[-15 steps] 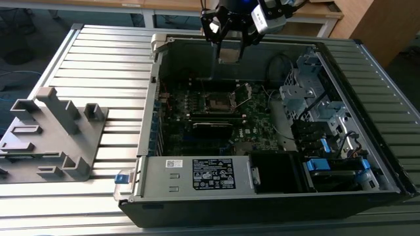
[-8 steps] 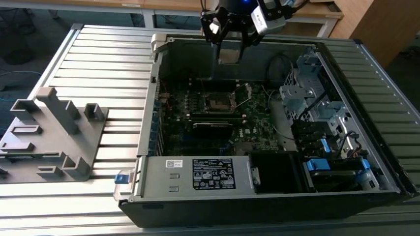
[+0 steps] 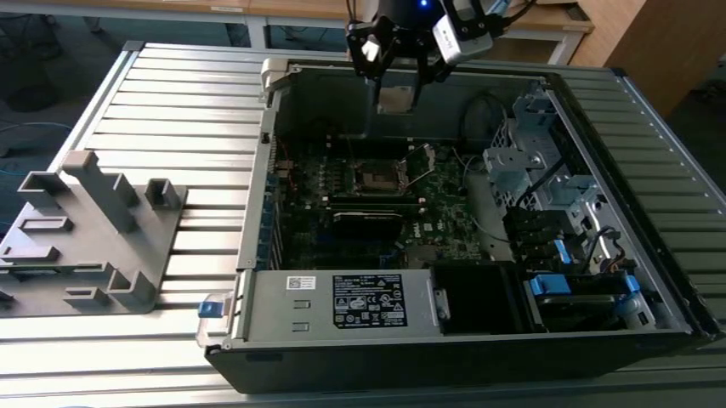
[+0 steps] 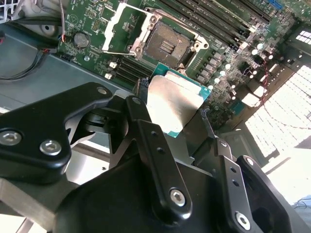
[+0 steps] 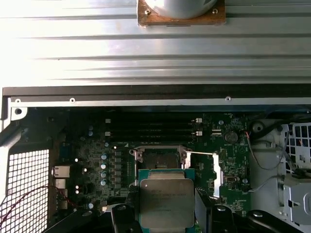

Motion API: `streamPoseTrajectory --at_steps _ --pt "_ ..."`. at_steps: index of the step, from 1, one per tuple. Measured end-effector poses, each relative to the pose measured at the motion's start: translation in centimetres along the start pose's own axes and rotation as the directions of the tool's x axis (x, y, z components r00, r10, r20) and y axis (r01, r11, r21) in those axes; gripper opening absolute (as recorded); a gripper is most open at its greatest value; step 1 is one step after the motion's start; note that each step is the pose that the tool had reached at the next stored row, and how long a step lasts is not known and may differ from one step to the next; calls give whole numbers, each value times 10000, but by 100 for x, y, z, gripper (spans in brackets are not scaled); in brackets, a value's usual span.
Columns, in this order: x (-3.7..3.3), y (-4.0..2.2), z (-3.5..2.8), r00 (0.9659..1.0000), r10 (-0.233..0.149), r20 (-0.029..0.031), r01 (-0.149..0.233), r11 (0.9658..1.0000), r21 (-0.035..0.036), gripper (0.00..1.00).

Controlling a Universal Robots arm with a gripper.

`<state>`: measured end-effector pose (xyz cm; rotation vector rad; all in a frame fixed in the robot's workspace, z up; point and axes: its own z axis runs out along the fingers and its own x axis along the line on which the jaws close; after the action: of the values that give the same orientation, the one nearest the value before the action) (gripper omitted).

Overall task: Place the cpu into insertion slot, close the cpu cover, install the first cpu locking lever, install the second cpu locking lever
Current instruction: 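Place the cpu into insertion slot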

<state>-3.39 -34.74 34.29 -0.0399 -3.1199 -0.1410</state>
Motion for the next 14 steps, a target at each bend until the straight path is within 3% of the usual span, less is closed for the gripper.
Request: streamPoseTrajectory --at_steps 8,14 --pt "15 -12 118 10000 1 1 -1 10000 -1 54" --pt "25 -15 141 10000 0 -1 0 10000 2 54"
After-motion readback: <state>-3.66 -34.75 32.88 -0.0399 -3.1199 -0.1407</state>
